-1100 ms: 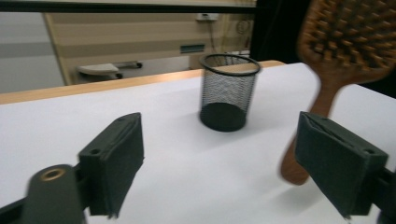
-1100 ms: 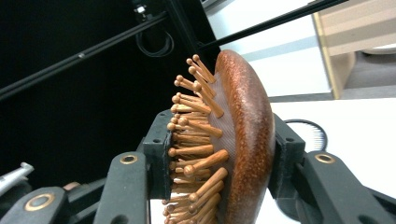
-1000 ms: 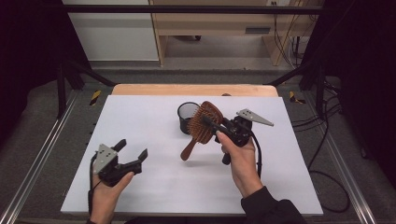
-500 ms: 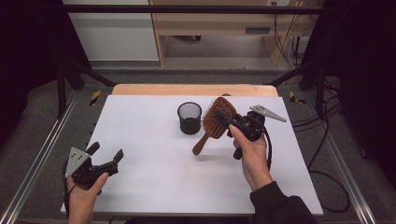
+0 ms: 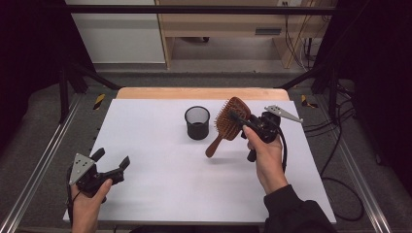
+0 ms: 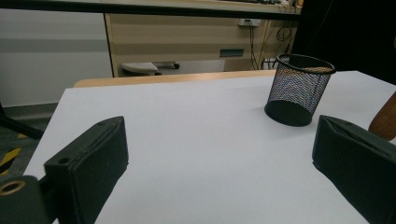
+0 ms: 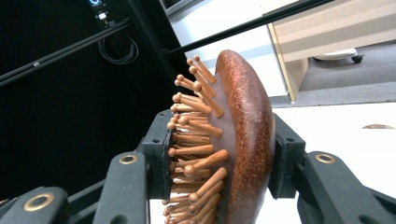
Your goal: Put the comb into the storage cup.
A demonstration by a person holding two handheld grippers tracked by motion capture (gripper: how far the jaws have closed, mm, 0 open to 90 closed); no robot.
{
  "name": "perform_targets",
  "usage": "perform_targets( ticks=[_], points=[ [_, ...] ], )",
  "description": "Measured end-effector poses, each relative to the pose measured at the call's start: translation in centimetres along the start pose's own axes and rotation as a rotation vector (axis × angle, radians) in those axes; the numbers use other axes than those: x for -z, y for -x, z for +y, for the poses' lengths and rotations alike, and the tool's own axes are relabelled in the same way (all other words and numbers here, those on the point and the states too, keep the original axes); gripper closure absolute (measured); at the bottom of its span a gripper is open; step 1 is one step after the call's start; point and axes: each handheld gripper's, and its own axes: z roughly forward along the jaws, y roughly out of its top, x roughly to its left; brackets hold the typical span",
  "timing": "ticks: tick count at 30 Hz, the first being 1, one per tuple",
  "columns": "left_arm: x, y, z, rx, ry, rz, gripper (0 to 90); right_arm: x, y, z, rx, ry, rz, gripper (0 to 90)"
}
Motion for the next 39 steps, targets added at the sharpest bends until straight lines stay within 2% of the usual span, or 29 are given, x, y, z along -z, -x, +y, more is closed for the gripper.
perform_targets(
  ticks=[26,34,39],
  points=[
    [0.0,0.0,-0.1,0.0,0.003,-0.012,3.1,0.4,0.4,2.8,0.017,0.026,-0.024,52.3],
    [-0.1,0.1,-0.1,-0.006,-0.003,-0.033,2.3,0.4,0.3,3.6,0.024,0.038,-0.023,52.3],
    [-0.1,0.1,-0.2,-0.005,-0.006,-0.033,2.3,0.5,0.4,3.7,0.029,0.039,-0.023,52.3]
  ],
)
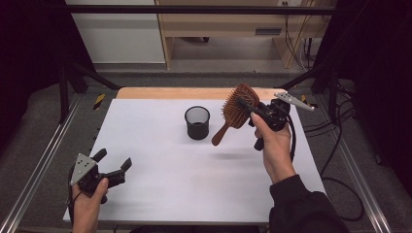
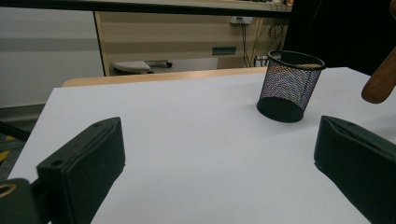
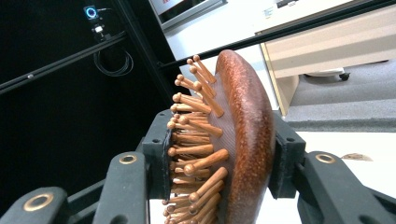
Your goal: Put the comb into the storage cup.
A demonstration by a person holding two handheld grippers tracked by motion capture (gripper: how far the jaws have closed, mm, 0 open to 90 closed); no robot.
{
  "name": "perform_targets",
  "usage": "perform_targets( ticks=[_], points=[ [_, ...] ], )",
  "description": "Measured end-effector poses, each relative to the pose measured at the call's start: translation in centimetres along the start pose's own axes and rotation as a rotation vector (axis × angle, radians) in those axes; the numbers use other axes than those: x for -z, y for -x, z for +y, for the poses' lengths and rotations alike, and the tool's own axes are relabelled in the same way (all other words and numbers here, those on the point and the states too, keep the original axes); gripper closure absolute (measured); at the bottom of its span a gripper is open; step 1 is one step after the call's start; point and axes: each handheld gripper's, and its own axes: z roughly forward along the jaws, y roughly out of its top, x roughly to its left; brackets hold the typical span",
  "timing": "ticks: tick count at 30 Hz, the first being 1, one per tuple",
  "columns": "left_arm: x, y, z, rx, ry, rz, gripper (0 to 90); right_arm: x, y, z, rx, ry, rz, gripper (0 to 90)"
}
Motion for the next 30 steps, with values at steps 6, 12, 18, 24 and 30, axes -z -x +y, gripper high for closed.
perform_targets(
  ticks=[6,12,18,24,30],
  points=[
    [0.0,0.0,0.0,0.003,-0.002,-0.002,2.3,0.0,0.0,0.4,-0.001,0.009,-0.002,52.3],
    [0.0,0.0,-0.1,0.003,-0.002,-0.003,2.3,-0.1,-0.3,1.1,0.005,0.017,0.003,52.3],
    [0.0,0.0,-0.1,0.004,-0.002,-0.007,2.3,-0.1,-0.6,1.7,0.01,0.021,0.004,52.3],
    [-0.1,0.1,-0.1,0.003,-0.002,-0.008,2.3,-0.1,-0.8,2.2,0.015,0.03,0.007,52.3],
    [0.0,0.1,-0.1,0.0,-0.002,-0.01,2.3,-0.2,-1.1,2.7,0.021,0.038,0.012,52.3]
  ],
)
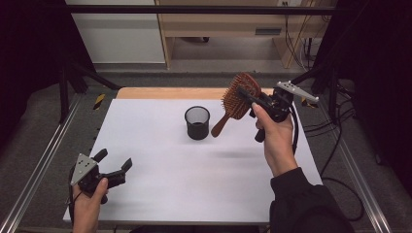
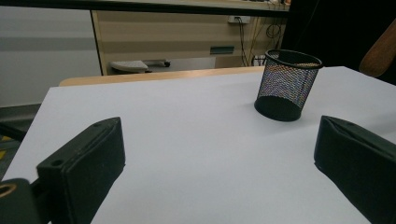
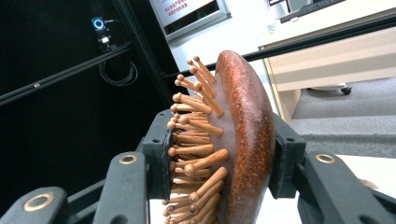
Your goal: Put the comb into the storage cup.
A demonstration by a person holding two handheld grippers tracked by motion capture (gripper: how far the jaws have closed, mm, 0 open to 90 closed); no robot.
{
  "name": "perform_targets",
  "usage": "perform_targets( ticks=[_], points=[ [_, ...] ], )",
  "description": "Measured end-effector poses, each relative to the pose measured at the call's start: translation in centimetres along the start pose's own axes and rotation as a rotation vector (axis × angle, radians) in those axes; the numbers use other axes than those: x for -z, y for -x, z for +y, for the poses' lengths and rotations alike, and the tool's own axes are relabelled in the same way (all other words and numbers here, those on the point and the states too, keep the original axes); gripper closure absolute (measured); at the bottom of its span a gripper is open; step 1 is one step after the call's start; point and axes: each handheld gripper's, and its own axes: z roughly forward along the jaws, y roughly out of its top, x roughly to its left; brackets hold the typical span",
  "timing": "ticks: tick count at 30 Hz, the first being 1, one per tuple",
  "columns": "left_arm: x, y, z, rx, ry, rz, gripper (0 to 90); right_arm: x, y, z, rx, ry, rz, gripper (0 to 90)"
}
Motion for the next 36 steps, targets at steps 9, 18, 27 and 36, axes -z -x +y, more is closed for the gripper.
perform_targets(
  ticks=[9,18,27,36],
  points=[
    [-0.1,0.1,0.0,-0.004,-0.003,-0.008,2.3,-0.1,-0.3,0.8,-0.001,0.013,0.005,52.3],
    [-0.1,0.2,-0.1,-0.009,-0.008,-0.023,2.9,-0.6,-0.9,1.6,0.0,0.026,0.016,52.3],
    [-0.2,0.3,-0.1,-0.009,-0.005,-0.02,2.5,-1.7,-1.6,2.1,-0.004,0.038,0.029,52.4],
    [-0.3,0.3,-0.1,-0.007,-0.006,-0.022,2.5,-3.4,-2.3,2.5,-0.008,0.043,0.033,52.4]
  ],
)
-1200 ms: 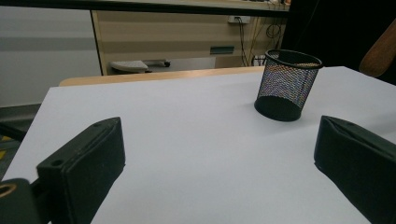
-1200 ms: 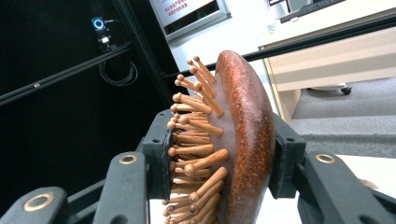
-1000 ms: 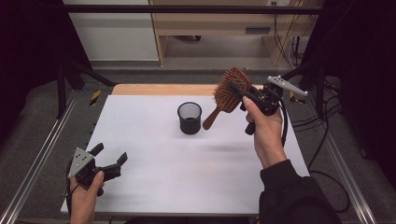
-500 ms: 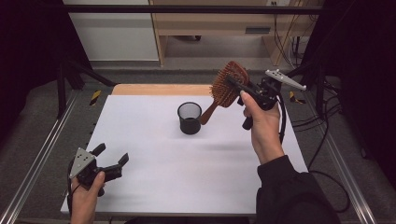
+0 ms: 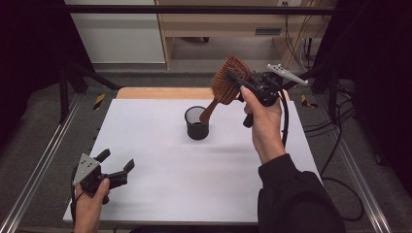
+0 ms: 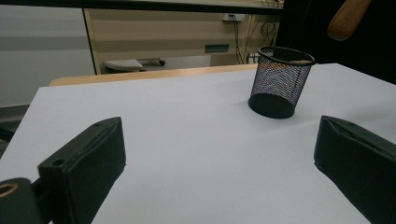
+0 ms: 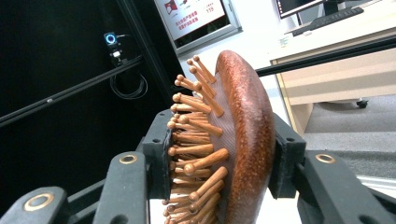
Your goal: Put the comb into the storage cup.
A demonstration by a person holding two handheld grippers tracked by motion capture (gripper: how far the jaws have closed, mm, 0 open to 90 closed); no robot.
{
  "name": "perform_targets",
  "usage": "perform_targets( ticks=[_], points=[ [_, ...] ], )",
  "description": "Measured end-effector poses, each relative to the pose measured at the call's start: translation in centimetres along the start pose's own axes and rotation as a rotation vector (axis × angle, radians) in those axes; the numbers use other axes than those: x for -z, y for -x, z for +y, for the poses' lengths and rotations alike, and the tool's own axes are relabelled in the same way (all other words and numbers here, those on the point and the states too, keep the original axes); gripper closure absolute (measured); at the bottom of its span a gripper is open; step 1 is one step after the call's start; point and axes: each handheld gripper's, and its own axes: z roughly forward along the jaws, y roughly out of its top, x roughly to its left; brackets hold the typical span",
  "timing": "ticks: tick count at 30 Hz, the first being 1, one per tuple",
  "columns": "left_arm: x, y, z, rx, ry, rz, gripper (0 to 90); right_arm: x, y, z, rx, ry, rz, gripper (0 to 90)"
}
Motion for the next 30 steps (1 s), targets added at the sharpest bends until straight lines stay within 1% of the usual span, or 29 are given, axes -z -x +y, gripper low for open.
perform_targets(
  ticks=[3,7,9,12,19,24,25,28,30],
  points=[
    [0.0,0.0,0.0,-0.002,0.0,0.0,2.5,-0.7,0.1,-0.2,0.001,0.005,-0.003,52.3],
    [0.0,0.0,0.0,0.005,0.004,0.003,2.6,-1.6,0.4,-0.5,-0.017,0.007,-0.008,52.3],
    [0.0,0.0,0.0,0.004,0.007,0.002,2.6,-1.9,0.5,-0.7,-0.024,0.013,0.002,52.3],
    [0.0,-0.1,0.0,0.006,0.005,0.002,2.6,-2.4,0.4,-0.6,-0.009,0.016,-0.014,52.3],
    [0.0,-0.1,0.0,0.007,0.006,-0.002,2.6,-3.6,0.9,-0.5,0.001,0.016,-0.039,52.3],
    [0.0,-0.2,0.0,0.012,0.007,-0.001,2.6,-4.4,1.2,-0.5,-0.002,0.016,-0.057,52.2],
    [-0.1,-0.2,0.0,0.011,0.006,0.0,2.7,-4.5,1.1,-0.6,0.002,0.015,-0.061,52.2],
    [-0.2,-0.1,-0.1,0.003,0.004,0.0,2.6,-5.0,0.9,-0.7,0.037,0.015,-0.075,52.2],
    [-0.1,-0.1,0.0,0.002,0.009,0.0,2.6,-5.3,0.9,-0.8,0.032,0.015,-0.071,52.2]
  ],
)
